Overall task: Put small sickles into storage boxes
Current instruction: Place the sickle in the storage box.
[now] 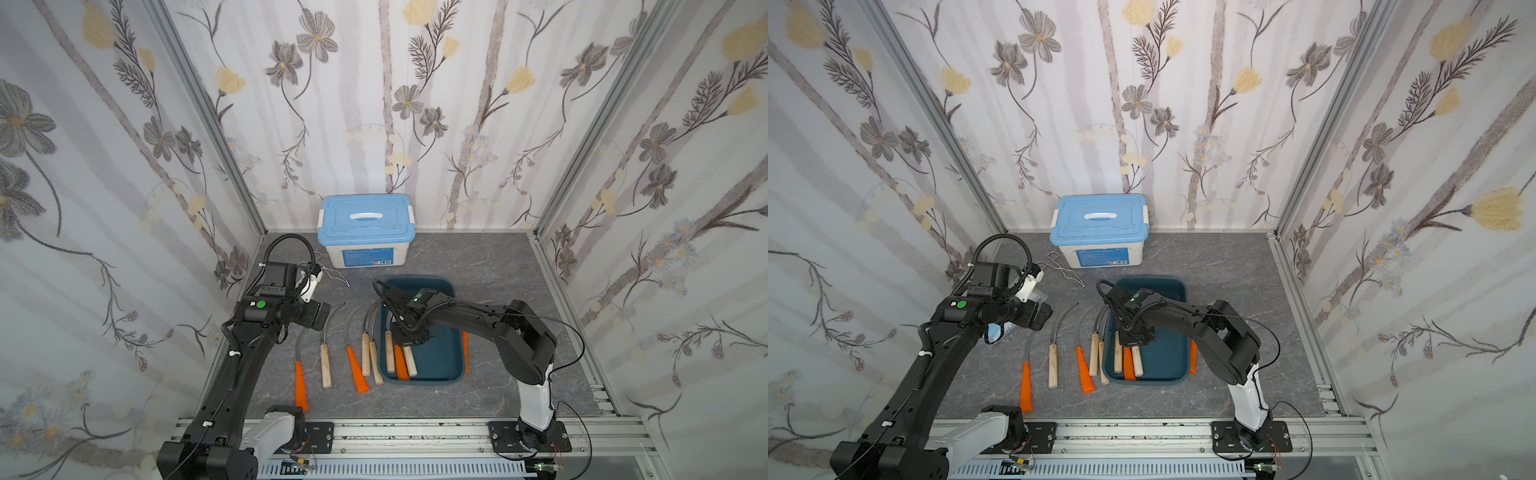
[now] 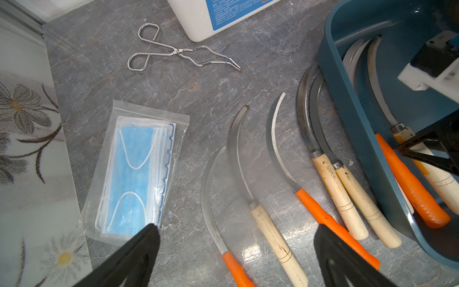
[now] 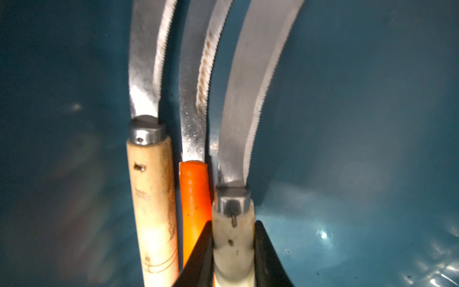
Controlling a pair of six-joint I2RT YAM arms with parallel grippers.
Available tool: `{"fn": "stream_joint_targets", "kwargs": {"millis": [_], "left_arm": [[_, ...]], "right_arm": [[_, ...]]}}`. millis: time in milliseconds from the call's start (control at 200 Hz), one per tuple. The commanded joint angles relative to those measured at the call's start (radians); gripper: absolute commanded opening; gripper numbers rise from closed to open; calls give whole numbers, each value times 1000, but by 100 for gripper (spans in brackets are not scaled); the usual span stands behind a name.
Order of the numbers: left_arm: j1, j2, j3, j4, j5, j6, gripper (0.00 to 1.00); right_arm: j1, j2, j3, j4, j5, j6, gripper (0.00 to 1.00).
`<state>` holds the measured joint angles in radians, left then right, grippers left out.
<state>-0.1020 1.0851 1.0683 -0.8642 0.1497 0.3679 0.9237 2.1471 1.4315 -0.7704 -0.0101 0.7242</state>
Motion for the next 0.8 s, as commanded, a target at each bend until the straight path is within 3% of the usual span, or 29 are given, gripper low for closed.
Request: {"fn": "stream_joint_targets", "kwargs": {"millis": [0,794], "left_arm": [[1,-4,1,6,-7,17,100],[1,0,-1,6,-9,20,100]], "right_arm": [[1,8,9,33,-7,0,16],[0,33,19,25,4,-12,18]]}}
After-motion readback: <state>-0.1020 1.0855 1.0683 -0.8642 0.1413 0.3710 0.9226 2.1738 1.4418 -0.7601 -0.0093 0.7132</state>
